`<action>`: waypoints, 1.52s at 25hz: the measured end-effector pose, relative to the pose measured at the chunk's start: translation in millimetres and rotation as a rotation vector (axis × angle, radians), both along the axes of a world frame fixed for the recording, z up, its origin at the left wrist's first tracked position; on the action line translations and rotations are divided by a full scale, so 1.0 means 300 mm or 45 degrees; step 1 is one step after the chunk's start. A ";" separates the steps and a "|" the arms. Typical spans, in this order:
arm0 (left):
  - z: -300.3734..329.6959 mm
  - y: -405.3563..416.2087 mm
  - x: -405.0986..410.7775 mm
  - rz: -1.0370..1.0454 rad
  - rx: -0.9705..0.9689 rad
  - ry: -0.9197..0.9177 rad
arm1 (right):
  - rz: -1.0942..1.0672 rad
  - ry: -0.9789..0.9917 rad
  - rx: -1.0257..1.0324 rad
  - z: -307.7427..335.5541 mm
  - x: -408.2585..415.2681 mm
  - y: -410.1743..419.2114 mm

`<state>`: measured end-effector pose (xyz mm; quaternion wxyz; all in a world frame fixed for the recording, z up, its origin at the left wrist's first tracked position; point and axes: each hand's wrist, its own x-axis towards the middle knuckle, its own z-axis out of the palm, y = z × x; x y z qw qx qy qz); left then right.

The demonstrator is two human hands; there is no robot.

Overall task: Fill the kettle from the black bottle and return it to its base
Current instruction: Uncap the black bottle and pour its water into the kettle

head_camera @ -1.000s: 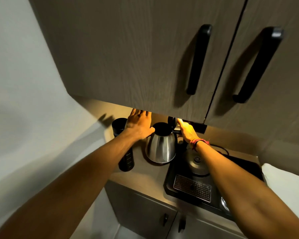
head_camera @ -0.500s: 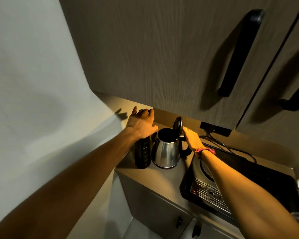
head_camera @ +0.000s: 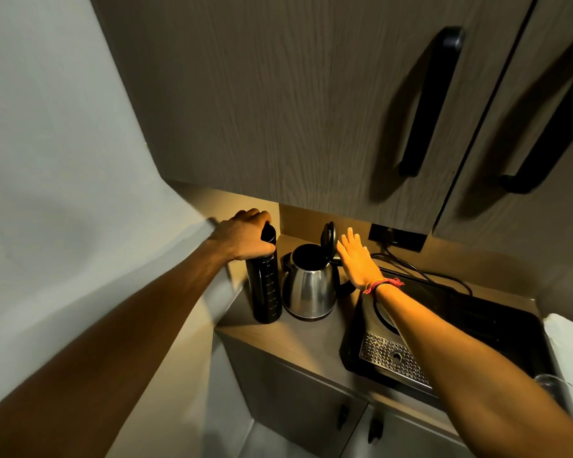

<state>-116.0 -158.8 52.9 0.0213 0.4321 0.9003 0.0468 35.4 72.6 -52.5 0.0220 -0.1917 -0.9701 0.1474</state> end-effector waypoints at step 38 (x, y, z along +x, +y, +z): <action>-0.654 0.096 0.420 -0.258 -0.289 -0.005 | -0.014 -0.058 -0.056 0.008 -0.013 0.057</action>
